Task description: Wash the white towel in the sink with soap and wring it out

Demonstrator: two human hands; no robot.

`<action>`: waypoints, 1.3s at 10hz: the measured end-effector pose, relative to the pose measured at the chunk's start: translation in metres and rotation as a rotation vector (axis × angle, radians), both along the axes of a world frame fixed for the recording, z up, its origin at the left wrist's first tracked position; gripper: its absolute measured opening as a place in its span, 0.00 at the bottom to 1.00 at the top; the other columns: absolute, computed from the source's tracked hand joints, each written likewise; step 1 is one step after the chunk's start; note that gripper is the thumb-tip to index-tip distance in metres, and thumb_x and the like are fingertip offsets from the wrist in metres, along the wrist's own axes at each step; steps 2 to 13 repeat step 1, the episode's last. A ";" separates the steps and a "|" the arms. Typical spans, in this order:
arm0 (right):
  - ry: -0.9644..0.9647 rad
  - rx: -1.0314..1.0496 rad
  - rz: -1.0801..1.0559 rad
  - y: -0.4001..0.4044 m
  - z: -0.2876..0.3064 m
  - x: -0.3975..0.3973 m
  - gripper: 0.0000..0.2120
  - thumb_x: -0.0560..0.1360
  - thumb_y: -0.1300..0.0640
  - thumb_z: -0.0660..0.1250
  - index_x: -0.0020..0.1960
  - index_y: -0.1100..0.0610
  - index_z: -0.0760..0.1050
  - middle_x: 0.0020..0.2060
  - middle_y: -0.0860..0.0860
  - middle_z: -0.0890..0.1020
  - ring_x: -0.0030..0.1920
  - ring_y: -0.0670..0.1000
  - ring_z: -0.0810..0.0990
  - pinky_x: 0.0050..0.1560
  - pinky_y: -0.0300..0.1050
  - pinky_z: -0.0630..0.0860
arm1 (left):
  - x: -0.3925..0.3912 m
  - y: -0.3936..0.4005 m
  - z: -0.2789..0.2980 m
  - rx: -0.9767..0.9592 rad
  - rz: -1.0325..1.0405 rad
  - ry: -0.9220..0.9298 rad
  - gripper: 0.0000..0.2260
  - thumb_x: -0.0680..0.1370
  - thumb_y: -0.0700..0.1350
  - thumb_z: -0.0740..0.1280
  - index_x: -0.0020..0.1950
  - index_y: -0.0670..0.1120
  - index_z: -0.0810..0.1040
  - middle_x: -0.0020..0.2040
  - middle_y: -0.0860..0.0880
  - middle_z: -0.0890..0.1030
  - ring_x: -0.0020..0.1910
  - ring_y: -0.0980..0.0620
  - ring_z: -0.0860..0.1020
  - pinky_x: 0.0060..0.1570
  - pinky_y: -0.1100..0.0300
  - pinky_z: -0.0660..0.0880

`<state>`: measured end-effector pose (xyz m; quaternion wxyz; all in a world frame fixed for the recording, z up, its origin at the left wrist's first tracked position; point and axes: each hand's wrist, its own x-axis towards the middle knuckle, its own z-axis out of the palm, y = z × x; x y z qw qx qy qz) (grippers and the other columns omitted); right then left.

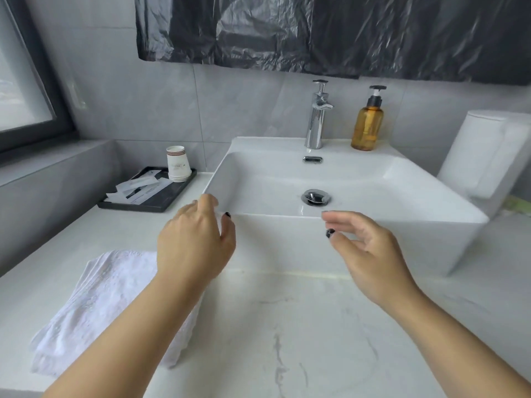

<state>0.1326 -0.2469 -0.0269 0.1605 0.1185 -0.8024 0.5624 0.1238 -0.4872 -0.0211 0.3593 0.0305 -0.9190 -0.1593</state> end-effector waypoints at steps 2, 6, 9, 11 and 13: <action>0.001 0.011 -0.089 0.028 0.011 -0.006 0.13 0.76 0.62 0.66 0.55 0.46 0.80 0.54 0.43 0.82 0.50 0.38 0.80 0.48 0.30 0.74 | -0.007 0.022 0.000 -0.115 -0.118 0.175 0.10 0.75 0.45 0.64 0.52 0.40 0.79 0.45 0.43 0.84 0.46 0.39 0.82 0.37 0.53 0.75; 0.001 0.011 -0.089 0.028 0.011 -0.006 0.13 0.76 0.62 0.66 0.55 0.46 0.80 0.54 0.43 0.82 0.50 0.38 0.80 0.48 0.30 0.74 | -0.007 0.022 0.000 -0.115 -0.118 0.175 0.10 0.75 0.45 0.64 0.52 0.40 0.79 0.45 0.43 0.84 0.46 0.39 0.82 0.37 0.53 0.75; 0.001 0.011 -0.089 0.028 0.011 -0.006 0.13 0.76 0.62 0.66 0.55 0.46 0.80 0.54 0.43 0.82 0.50 0.38 0.80 0.48 0.30 0.74 | -0.007 0.022 0.000 -0.115 -0.118 0.175 0.10 0.75 0.45 0.64 0.52 0.40 0.79 0.45 0.43 0.84 0.46 0.39 0.82 0.37 0.53 0.75; 0.001 0.011 -0.089 0.028 0.011 -0.006 0.13 0.76 0.62 0.66 0.55 0.46 0.80 0.54 0.43 0.82 0.50 0.38 0.80 0.48 0.30 0.74 | -0.007 0.022 0.000 -0.115 -0.118 0.175 0.10 0.75 0.45 0.64 0.52 0.40 0.79 0.45 0.43 0.84 0.46 0.39 0.82 0.37 0.53 0.75; 0.001 0.011 -0.089 0.028 0.011 -0.006 0.13 0.76 0.62 0.66 0.55 0.46 0.80 0.54 0.43 0.82 0.50 0.38 0.80 0.48 0.30 0.74 | -0.007 0.022 0.000 -0.115 -0.118 0.175 0.10 0.75 0.45 0.64 0.52 0.40 0.79 0.45 0.43 0.84 0.46 0.39 0.82 0.37 0.53 0.75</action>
